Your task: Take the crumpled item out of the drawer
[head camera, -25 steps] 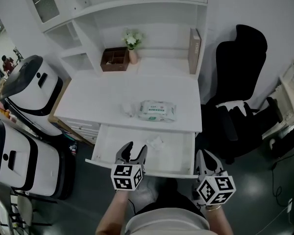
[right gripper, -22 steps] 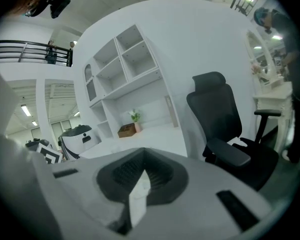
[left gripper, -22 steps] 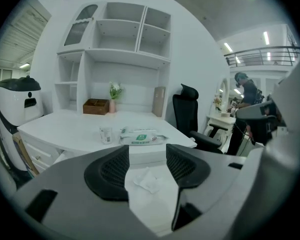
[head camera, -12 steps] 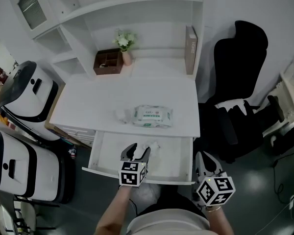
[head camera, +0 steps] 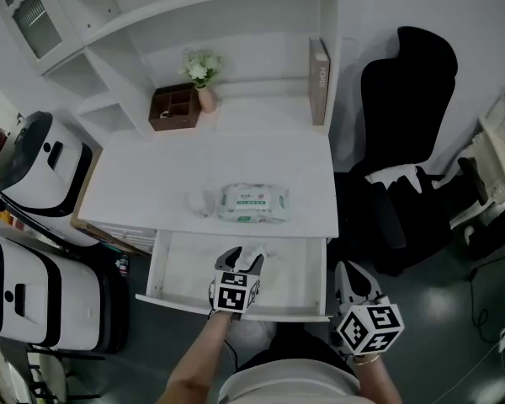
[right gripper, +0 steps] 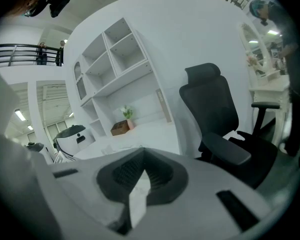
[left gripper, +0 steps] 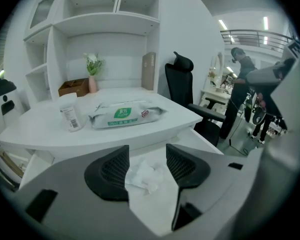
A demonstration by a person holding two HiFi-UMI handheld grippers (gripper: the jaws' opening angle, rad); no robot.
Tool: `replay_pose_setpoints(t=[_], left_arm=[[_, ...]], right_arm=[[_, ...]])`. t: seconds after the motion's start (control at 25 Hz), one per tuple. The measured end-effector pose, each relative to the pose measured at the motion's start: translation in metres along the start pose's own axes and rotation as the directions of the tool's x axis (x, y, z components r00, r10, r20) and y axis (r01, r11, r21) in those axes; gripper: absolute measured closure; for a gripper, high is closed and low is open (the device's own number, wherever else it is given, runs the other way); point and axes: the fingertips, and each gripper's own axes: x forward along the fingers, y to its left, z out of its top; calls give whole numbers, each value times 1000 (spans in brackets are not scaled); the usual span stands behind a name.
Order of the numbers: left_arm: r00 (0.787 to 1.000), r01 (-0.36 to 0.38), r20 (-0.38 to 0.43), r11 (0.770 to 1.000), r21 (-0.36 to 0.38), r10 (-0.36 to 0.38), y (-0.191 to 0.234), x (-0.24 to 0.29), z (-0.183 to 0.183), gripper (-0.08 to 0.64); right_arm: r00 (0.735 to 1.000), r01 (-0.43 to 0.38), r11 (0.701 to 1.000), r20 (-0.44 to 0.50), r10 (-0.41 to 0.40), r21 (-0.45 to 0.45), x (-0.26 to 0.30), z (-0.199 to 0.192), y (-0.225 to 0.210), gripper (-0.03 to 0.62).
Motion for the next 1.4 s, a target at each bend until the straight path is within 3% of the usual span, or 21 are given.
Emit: replay_pose_setpoints(t=[0.32, 0.56, 1.4], left_arm=[[996, 2, -94, 998, 67, 4, 0, 33, -13, 348], [987, 2, -161, 997, 79, 10, 1, 52, -24, 348], [934, -7, -352, 991, 137, 55, 12, 103, -70, 370]], right_arm=[[1000, 17, 1000, -13, -16, 11, 5, -2, -9, 591], [1000, 24, 1000, -19, -23, 17, 9, -1, -13, 590], [996, 85, 995, -39, -83, 53, 9, -6, -36, 589]])
